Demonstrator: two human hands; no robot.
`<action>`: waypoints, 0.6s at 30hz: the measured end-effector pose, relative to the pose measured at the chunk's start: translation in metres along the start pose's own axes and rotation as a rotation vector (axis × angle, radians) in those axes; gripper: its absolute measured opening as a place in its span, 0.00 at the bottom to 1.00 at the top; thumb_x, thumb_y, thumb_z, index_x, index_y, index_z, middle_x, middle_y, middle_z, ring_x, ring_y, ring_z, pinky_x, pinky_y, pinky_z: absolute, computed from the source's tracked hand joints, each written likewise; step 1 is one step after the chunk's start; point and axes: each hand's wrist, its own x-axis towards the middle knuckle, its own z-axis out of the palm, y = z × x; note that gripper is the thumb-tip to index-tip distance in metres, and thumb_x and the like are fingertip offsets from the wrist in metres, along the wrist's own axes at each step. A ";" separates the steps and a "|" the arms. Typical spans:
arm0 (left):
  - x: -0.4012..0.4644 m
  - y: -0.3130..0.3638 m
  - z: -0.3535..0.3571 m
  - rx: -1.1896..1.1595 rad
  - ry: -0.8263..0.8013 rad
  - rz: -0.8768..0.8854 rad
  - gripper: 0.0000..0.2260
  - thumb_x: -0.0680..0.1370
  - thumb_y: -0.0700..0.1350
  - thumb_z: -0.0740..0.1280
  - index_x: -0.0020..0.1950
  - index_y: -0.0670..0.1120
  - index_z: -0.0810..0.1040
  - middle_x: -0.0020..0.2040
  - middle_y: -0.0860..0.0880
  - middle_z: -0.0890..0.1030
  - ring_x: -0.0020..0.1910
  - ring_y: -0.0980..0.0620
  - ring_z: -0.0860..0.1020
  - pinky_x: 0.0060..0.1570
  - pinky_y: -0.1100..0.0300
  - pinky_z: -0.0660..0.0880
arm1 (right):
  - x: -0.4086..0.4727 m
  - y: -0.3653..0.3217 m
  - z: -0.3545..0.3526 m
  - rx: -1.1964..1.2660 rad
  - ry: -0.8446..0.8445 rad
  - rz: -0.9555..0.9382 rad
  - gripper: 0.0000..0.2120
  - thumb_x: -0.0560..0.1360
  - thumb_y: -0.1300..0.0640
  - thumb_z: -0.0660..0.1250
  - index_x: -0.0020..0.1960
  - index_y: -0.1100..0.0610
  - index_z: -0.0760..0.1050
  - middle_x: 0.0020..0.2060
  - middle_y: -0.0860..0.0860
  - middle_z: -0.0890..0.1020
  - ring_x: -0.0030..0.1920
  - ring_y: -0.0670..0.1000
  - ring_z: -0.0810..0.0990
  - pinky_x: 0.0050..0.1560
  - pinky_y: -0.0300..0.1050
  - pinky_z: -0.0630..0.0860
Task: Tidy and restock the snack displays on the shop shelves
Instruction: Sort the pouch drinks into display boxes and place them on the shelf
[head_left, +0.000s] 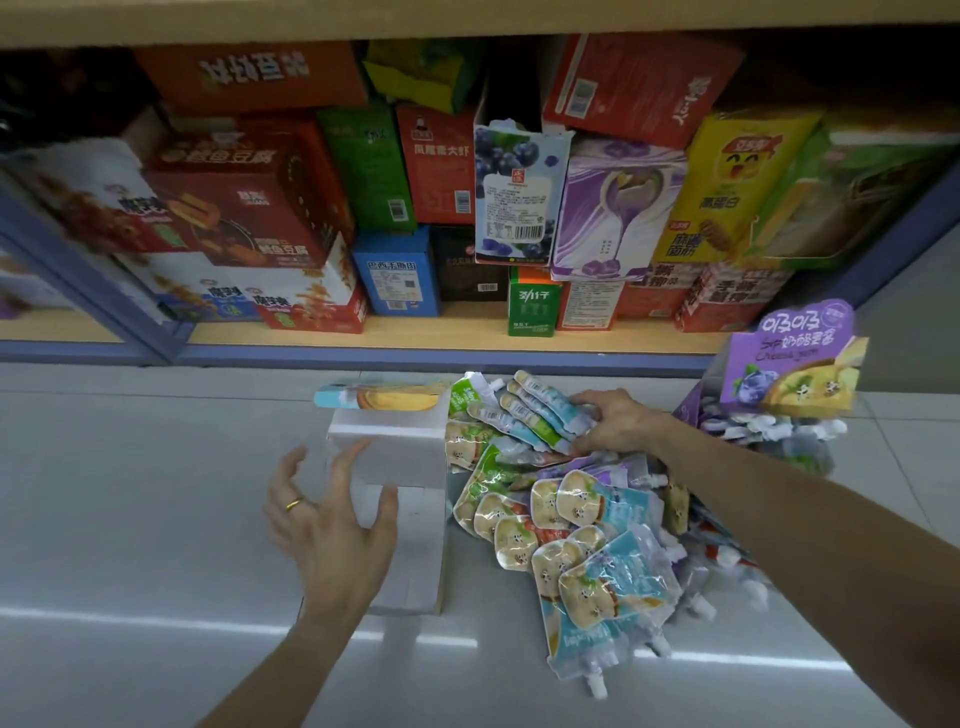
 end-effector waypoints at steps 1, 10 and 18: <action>0.000 -0.003 -0.001 -0.049 -0.040 -0.064 0.22 0.76 0.47 0.73 0.70 0.57 0.76 0.75 0.42 0.58 0.71 0.36 0.64 0.65 0.42 0.70 | 0.000 0.000 0.002 0.013 0.005 -0.012 0.45 0.64 0.48 0.83 0.76 0.45 0.67 0.70 0.55 0.71 0.64 0.56 0.77 0.67 0.48 0.75; -0.011 -0.014 -0.005 -0.190 -0.165 -0.231 0.28 0.80 0.38 0.68 0.78 0.56 0.66 0.75 0.45 0.69 0.71 0.42 0.71 0.64 0.47 0.71 | -0.010 -0.005 0.009 0.016 0.467 -0.131 0.09 0.79 0.57 0.63 0.50 0.59 0.81 0.45 0.59 0.85 0.42 0.59 0.82 0.44 0.50 0.80; -0.021 -0.018 -0.017 -0.211 -0.091 -0.205 0.25 0.78 0.44 0.73 0.74 0.54 0.72 0.73 0.46 0.66 0.72 0.45 0.68 0.68 0.49 0.71 | -0.106 -0.060 -0.072 -0.197 0.687 -0.516 0.10 0.70 0.52 0.70 0.37 0.59 0.78 0.29 0.55 0.80 0.32 0.58 0.77 0.33 0.49 0.74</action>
